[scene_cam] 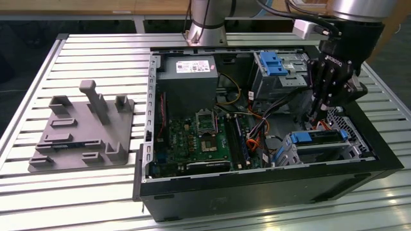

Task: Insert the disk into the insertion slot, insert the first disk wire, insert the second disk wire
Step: 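Insert the second disk wire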

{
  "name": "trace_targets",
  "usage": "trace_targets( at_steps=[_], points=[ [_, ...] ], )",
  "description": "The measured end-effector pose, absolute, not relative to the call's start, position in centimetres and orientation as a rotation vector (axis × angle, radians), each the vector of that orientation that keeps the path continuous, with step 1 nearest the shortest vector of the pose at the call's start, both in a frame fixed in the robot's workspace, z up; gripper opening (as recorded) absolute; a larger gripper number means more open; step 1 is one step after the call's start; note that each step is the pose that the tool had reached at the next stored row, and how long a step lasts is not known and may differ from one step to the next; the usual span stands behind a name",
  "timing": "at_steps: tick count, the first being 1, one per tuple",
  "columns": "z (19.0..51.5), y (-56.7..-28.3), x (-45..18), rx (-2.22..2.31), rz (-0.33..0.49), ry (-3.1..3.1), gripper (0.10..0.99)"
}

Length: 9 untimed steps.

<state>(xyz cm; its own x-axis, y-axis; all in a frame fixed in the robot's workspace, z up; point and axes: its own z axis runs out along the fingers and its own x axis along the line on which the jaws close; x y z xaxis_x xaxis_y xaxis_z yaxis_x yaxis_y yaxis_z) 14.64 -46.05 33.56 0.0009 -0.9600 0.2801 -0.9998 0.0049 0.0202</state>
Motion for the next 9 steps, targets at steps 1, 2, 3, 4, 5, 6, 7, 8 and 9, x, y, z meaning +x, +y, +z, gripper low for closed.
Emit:
trace_targets(
  at_steps=[1,2,3,4,5,6,7,8,9],
  points=[
    [33.6,-46.2,14.6,2.063,0.265,-2.067,0.196],
    [33.6,-46.4,14.6,2.067,0.258,-2.071,0.196],
    [33.7,-46.5,14.6,2.071,0.252,-2.074,0.196],
    [33.7,-46.7,14.6,2.074,0.246,-2.077,0.196],
    [33.7,-46.9,14.6,2.077,0.241,-2.080,0.196],
    [33.7,-47.1,14.6,2.080,0.236,-2.083,0.196],
    [33.7,-47.3,14.6,2.083,0.231,-2.086,0.196],
    [33.7,-47.5,14.6,2.085,0.227,-2.088,0.196],
    [33.7,-47.7,14.6,2.087,0.223,-2.090,0.196]
  ],
)
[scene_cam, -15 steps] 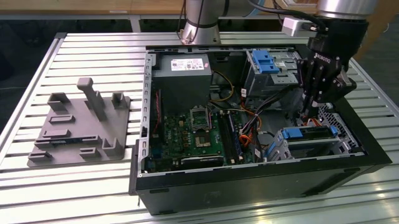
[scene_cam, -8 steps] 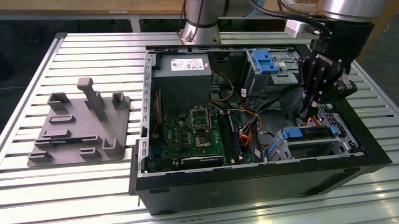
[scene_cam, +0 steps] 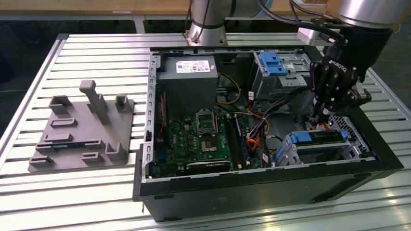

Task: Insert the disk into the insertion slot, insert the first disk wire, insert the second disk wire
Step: 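Insert the second disk wire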

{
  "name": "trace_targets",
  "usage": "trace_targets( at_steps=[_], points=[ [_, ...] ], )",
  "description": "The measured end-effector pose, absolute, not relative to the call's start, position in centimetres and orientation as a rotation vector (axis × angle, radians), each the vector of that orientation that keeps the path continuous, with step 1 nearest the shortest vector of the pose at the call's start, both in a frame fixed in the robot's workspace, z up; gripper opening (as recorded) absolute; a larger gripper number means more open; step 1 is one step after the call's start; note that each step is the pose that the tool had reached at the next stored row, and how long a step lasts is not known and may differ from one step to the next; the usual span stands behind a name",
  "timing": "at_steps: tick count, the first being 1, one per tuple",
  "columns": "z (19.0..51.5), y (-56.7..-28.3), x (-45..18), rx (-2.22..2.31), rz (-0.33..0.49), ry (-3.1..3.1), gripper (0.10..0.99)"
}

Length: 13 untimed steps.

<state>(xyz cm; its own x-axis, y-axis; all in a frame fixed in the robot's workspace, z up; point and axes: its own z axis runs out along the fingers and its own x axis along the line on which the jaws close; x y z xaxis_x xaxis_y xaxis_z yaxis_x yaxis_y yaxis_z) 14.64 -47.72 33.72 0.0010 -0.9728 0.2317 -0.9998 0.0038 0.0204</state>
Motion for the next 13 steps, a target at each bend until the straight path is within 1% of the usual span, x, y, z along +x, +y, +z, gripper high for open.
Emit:
trace_targets(
  at_steps=[4,13],
  points=[
    [33.7,-48.6,14.6,2.097,0.206,-2.099,0.196],
    [33.7,-49.8,14.6,2.164,0.088,-2.166,0.196]
  ],
)
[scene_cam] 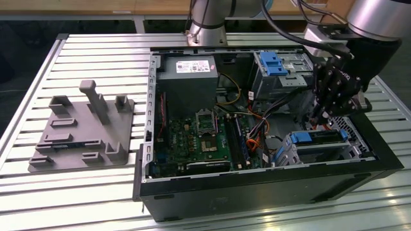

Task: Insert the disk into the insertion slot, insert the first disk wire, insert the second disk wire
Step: 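Insert the second disk wire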

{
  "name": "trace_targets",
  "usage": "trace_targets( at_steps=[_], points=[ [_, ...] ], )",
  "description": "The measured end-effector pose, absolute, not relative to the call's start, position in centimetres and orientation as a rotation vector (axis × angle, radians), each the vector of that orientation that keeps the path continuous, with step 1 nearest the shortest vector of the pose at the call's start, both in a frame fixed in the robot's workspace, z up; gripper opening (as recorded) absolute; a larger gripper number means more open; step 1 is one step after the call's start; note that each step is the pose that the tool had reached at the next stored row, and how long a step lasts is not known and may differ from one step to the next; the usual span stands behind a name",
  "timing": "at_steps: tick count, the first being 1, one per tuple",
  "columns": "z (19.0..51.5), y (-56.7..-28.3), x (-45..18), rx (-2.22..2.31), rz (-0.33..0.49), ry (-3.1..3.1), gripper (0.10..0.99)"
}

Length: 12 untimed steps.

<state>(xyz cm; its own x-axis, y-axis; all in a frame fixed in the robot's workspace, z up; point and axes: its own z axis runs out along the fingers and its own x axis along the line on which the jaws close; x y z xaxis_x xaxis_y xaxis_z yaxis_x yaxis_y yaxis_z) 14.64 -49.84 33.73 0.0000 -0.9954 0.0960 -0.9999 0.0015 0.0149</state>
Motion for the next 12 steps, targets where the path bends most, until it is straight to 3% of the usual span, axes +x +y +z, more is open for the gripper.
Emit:
trace_targets(
  at_steps=[12],
  points=[
    [33.7,-51.7,14.5,2.214,-0.013,-2.214,0.196]
  ],
)
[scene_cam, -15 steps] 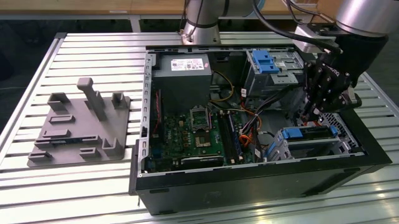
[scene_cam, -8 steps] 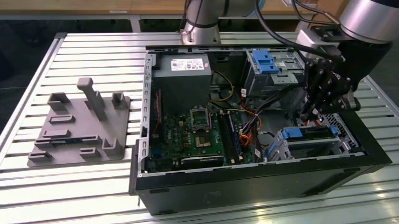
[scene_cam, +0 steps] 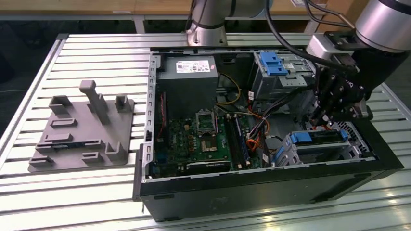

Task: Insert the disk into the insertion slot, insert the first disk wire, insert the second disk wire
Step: 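Insert the second disk wire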

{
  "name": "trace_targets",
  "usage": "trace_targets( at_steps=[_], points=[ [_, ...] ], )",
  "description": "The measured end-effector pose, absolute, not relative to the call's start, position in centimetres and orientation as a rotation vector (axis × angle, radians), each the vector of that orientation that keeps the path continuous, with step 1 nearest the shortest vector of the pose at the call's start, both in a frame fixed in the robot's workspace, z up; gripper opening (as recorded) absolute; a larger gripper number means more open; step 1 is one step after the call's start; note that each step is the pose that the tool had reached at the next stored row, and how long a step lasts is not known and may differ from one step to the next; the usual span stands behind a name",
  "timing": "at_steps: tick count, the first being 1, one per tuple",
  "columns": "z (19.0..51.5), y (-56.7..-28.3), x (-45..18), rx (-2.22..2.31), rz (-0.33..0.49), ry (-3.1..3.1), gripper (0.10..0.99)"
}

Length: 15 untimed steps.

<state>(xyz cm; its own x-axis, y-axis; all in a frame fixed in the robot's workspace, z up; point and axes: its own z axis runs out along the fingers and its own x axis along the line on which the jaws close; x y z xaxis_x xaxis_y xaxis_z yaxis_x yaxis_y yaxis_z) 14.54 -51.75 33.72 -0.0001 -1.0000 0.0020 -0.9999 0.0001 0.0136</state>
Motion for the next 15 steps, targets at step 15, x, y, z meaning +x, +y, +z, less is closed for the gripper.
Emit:
trace_targets(
  at_steps=[15],
  points=[
    [33.72,-52.50,14.55,2.219,-0.031,-2.219,0.196]
  ],
)
